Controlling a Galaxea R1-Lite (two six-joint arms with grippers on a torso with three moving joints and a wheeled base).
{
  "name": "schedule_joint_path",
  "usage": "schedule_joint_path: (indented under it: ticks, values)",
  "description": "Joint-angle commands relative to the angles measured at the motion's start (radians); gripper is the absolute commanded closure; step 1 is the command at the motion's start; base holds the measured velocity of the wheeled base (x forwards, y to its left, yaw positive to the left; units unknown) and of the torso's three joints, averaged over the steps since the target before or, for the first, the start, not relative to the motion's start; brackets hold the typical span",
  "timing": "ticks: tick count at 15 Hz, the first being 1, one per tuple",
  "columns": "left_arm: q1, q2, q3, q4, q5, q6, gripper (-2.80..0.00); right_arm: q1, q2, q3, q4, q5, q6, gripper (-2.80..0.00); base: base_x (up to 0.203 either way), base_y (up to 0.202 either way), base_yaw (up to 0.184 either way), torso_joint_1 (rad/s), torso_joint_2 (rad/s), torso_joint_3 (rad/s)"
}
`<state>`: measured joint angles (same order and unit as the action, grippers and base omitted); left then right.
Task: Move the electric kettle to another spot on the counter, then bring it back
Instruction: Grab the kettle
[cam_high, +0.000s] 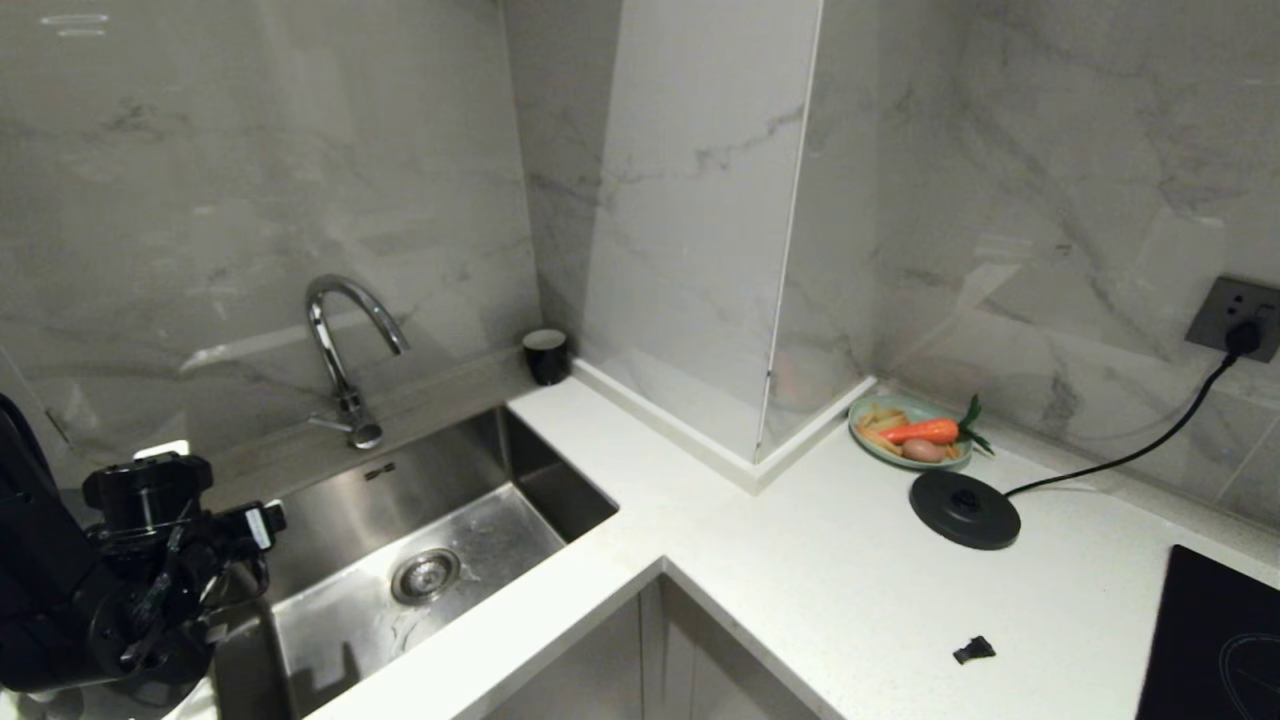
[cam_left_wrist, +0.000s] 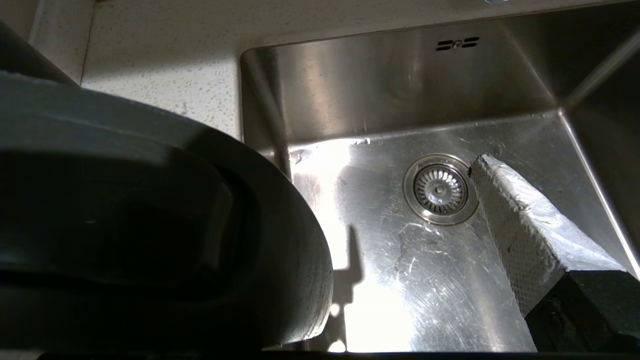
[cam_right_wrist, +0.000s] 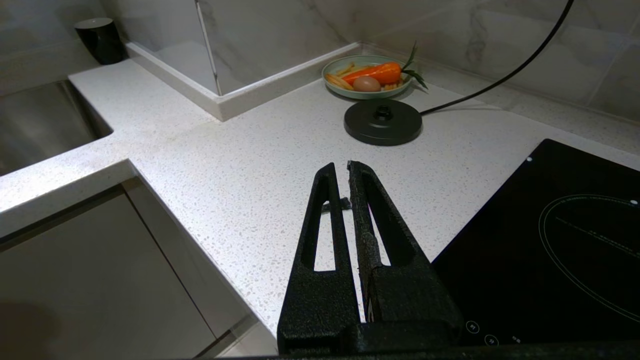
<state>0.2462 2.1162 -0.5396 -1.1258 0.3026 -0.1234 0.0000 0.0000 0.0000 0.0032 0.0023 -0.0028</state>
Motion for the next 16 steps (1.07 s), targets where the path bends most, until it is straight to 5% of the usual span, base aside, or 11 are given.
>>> schedule_joint_path:
  ticks: [1, 16]
  values:
    - [0.002, 0.008, 0.003, -0.015, 0.003, -0.001, -2.80, 0.000, 0.000, 0.000, 0.000, 0.001, 0.000, 0.00, 0.000, 0.000, 0.000, 0.000, 0.00, 0.000]
    - [0.004, -0.024, 0.003, -0.063, 0.004, -0.001, -2.80, 0.000, 0.000, 0.000, 0.000, 0.001, 0.000, 0.00, 0.000, 0.000, 0.000, 0.000, 0.00, 0.000]
